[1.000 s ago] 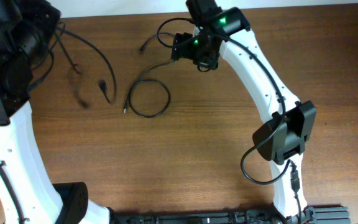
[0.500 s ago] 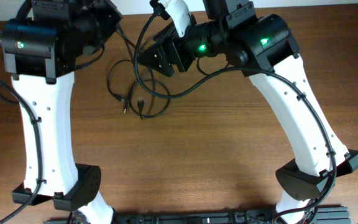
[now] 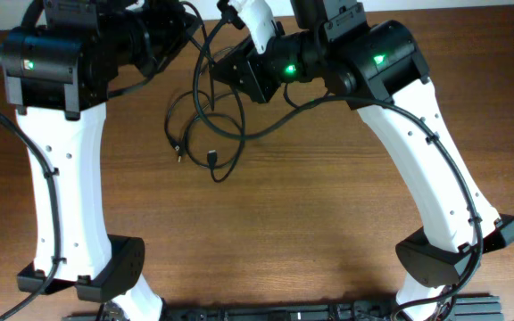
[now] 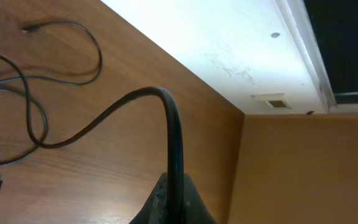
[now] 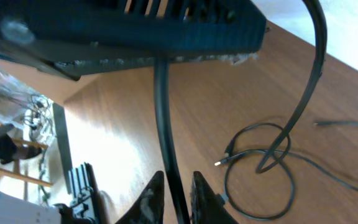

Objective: Untangle cables

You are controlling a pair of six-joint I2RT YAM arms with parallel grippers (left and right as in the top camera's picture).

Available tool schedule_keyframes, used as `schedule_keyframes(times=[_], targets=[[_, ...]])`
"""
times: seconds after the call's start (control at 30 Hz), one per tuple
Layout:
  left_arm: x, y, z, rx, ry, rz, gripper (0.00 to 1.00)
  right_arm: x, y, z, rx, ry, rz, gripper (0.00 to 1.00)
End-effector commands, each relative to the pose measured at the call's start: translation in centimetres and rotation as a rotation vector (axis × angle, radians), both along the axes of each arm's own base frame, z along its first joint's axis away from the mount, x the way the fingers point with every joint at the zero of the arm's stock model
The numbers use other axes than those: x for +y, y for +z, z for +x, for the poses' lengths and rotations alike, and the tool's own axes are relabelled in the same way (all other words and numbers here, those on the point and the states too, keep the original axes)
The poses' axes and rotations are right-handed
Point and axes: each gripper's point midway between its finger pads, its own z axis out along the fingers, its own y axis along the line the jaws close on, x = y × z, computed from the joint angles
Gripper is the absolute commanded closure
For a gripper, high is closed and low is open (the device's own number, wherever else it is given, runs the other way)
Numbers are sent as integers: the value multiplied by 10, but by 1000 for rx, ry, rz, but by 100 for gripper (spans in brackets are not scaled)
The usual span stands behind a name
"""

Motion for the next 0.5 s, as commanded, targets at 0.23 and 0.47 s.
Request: schedule_keyframes(times=[0.23,0.47], targets=[[25,-5,11,-13,123,89,23,4,14,0,-9,-15,45,96],[63,-19,7,135,220,-41,4,-20,86,-4,-178,-127,165,96]])
